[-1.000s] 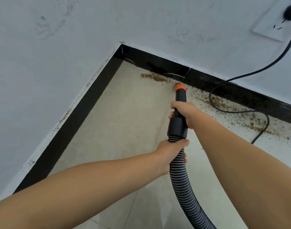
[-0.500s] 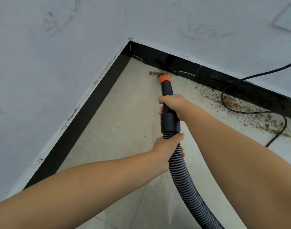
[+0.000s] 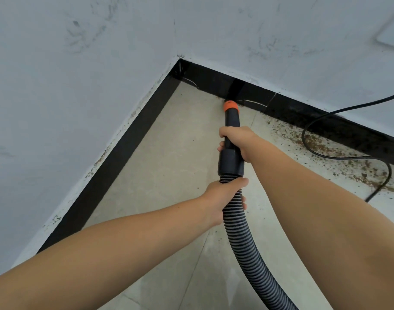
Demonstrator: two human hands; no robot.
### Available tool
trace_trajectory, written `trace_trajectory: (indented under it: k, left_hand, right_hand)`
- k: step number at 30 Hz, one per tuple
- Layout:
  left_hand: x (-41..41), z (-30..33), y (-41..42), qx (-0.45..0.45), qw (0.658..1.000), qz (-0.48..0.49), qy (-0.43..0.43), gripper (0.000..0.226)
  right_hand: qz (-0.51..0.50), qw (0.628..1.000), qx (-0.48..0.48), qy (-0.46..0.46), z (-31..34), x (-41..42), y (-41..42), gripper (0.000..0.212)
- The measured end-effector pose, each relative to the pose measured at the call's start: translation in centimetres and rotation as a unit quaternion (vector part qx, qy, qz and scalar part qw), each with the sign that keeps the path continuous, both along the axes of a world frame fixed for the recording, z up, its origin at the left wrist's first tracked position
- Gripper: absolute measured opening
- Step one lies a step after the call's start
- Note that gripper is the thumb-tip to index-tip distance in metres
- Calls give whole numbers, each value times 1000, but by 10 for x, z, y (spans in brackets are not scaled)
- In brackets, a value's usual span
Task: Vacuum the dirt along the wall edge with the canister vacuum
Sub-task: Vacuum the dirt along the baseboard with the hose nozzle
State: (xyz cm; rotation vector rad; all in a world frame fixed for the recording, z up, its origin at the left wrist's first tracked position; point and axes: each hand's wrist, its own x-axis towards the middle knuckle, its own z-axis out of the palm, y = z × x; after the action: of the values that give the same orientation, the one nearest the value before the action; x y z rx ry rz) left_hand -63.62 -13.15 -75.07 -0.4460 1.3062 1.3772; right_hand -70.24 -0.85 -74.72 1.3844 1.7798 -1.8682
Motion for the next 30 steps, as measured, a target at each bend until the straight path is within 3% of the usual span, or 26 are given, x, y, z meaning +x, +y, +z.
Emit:
trace_trajectory:
  k: [5, 16, 22, 30]
  left_hand:
    - [20, 0, 19, 9, 999, -36, -4, 19]
    - [0, -8, 15, 21, 999, 30, -8, 19]
    - [-4, -15, 14, 41, 998, 52, -19, 23]
    - [28, -14, 32, 45, 997, -41, -40, 20]
  right_hand:
    - [-28, 999, 19, -17, -3, 27, 27, 16]
    - [53, 998, 25, -5, -3, -11, 8, 18]
    - [107, 992, 62, -12, -5, -26, -3, 30]
    - [14, 996, 75, -41, -4, 27, 33, 26]
